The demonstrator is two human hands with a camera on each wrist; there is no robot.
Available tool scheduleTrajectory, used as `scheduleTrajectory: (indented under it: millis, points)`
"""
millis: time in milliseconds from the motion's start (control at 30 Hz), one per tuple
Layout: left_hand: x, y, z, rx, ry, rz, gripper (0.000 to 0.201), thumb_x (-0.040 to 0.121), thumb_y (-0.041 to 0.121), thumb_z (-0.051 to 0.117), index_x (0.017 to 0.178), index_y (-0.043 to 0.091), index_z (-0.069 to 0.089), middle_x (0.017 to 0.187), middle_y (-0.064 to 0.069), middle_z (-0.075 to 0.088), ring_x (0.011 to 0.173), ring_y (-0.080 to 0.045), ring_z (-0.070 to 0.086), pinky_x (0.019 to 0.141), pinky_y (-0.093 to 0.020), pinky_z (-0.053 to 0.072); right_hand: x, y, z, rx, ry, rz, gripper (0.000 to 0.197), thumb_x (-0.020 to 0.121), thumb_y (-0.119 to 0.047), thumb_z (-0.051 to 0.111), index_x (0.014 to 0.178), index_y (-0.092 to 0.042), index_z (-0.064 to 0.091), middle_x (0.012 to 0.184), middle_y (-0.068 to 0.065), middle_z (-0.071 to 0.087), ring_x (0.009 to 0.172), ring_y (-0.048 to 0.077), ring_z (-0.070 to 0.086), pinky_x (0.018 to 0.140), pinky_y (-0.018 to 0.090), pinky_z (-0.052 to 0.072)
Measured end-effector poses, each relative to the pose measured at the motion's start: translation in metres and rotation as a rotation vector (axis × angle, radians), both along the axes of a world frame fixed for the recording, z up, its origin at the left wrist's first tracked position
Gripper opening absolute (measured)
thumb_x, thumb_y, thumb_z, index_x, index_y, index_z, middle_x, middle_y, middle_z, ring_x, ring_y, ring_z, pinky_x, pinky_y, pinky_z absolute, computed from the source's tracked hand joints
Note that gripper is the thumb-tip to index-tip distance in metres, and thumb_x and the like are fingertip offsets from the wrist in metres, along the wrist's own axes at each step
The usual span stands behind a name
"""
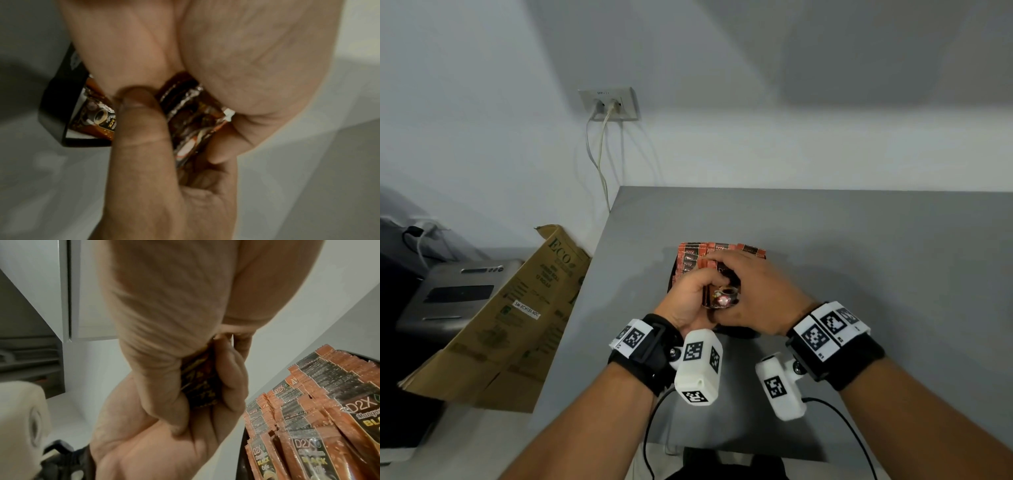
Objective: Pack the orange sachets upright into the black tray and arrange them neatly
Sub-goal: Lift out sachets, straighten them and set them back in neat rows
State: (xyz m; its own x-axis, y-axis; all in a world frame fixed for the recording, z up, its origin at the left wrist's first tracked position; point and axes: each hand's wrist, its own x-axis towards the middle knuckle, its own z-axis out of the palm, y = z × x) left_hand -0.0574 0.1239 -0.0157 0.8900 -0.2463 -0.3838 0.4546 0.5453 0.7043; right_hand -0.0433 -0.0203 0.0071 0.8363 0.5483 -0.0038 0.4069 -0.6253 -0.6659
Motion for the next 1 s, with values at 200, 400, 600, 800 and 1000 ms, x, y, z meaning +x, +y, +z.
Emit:
scheduleTrajectory:
  millis: [200,400,600,800,1000]
  points:
    - [0.008,0.005,0.000,0.107,-0.068,0.100,0.069,0.067,-0.009,0.062,0.135,-0.003,0.051,0.114,-0.035,0.062,0.098,-0.042,0.064,0.079,-0.045,0.058,0.011,-0.009,0.014,0.287,0.121,-0.262,0.050,0.085,-0.039,0.074,0.132,-0.031,0.059,0.122,-0.014,0.059,0.111,0.002,0.058,0.101,0.024,0.046]
    - [0.018,0.014,0.008,0.218,-0.120,0.152,0.065,0.069,0.000,0.074,0.131,0.004,0.054,0.104,-0.021,0.068,0.086,-0.033,0.069,0.081,-0.047,0.057,0.030,-0.024,0.011,0.357,0.122,-0.344,0.016,0.082,-0.010,0.074,0.084,-0.026,0.074,0.082,-0.003,0.075,0.080,0.021,0.072,0.080,0.046,0.059]
    - [0.023,0.038,-0.004,0.324,-0.048,0.248,0.037,0.089,-0.008,0.060,0.124,0.004,0.057,0.092,-0.018,0.068,0.072,-0.028,0.065,0.066,-0.036,0.056,0.034,-0.043,-0.026,0.035,0.063,-0.408,0.025,0.081,-0.007,0.075,0.077,-0.029,0.064,0.076,-0.010,0.067,0.070,0.004,0.063,0.059,0.003,0.042]
    - [0.016,0.039,-0.010,0.390,-0.023,0.206,0.037,0.091,-0.007,0.057,0.127,-0.002,0.057,0.091,-0.019,0.066,0.072,-0.026,0.063,0.064,-0.034,0.057,0.028,-0.038,-0.056,-0.192,0.164,-0.295,0.023,0.086,-0.009,0.071,0.086,-0.029,0.061,0.077,-0.015,0.063,0.068,-0.003,0.057,0.054,0.008,0.033]
    - [0.011,0.038,-0.012,0.456,-0.032,0.149,0.031,0.092,-0.003,0.058,0.122,-0.008,0.059,0.091,-0.016,0.069,0.085,-0.033,0.060,0.080,-0.042,0.054,0.028,-0.031,-0.066,-0.335,0.123,-0.318,0.023,0.085,-0.011,0.063,0.093,-0.031,0.056,0.088,-0.008,0.059,0.084,0.017,0.059,0.072,0.025,0.046]
